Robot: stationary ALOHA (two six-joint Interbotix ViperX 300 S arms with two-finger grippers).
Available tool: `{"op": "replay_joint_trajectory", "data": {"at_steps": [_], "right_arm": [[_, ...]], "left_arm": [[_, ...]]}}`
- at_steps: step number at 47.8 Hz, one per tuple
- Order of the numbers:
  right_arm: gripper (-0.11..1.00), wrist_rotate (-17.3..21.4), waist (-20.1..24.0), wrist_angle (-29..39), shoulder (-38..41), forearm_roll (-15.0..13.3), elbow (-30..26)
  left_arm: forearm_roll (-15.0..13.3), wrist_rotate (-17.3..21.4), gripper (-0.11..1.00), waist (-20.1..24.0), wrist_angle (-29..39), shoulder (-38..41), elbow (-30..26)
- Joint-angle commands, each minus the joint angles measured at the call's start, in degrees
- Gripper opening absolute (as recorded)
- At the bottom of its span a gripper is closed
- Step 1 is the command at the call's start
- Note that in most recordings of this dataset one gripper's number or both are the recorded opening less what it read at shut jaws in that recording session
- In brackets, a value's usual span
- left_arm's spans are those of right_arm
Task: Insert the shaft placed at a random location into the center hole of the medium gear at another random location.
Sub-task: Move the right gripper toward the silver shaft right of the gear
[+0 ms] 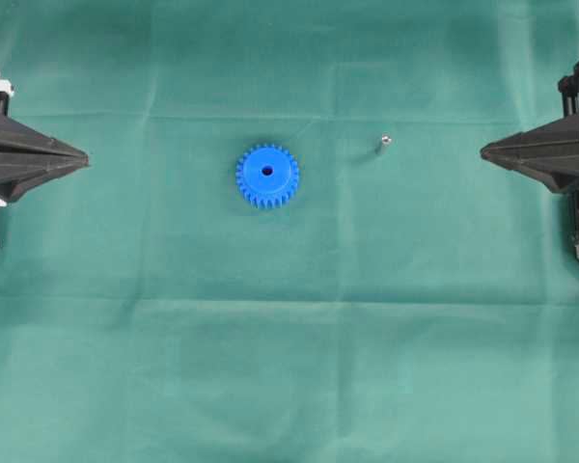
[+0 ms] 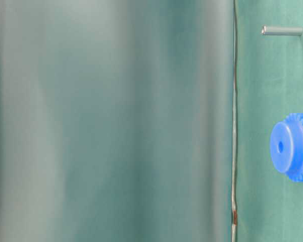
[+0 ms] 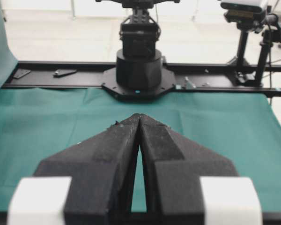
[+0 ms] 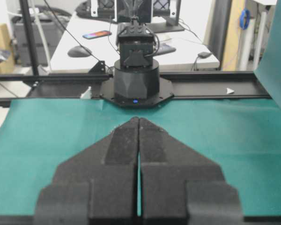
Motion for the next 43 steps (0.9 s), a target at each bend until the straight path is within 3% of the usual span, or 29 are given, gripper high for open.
{"op": "replay_joint_trajectory", "data": {"at_steps": [1,17,31,36,43], "right_arm": [[0.01,-1.3,-0.3,-0.3,0.4,-0.4,-0.3],[0.01,-1.4,-1.2,1.8,1.2,-0.1,-0.5],[0.03,-1.3,-8.1,-2.3,11.4,0.6,0.1],[0.2,-1.3,-10.5,-3.7,17.2,1.1,-0.3],[0.63,-1.6,-13.1,-5.0,26.2,1.4,-1.1]], "left_arm": [[0.7,-0.2,0.0,-1.0,1.9,0.4,-1.8],[0.7,-0.2,0.0,-1.0,2.6,0.1,-1.9],[0.8,0.0,0.0,-1.0,2.9,0.2,-1.8],[0.8,0.0,0.0,-0.9,3.1,0.2,-1.8],[0.8,-0.1,0.0,-0.9,4.0,0.2,-1.8]]}}
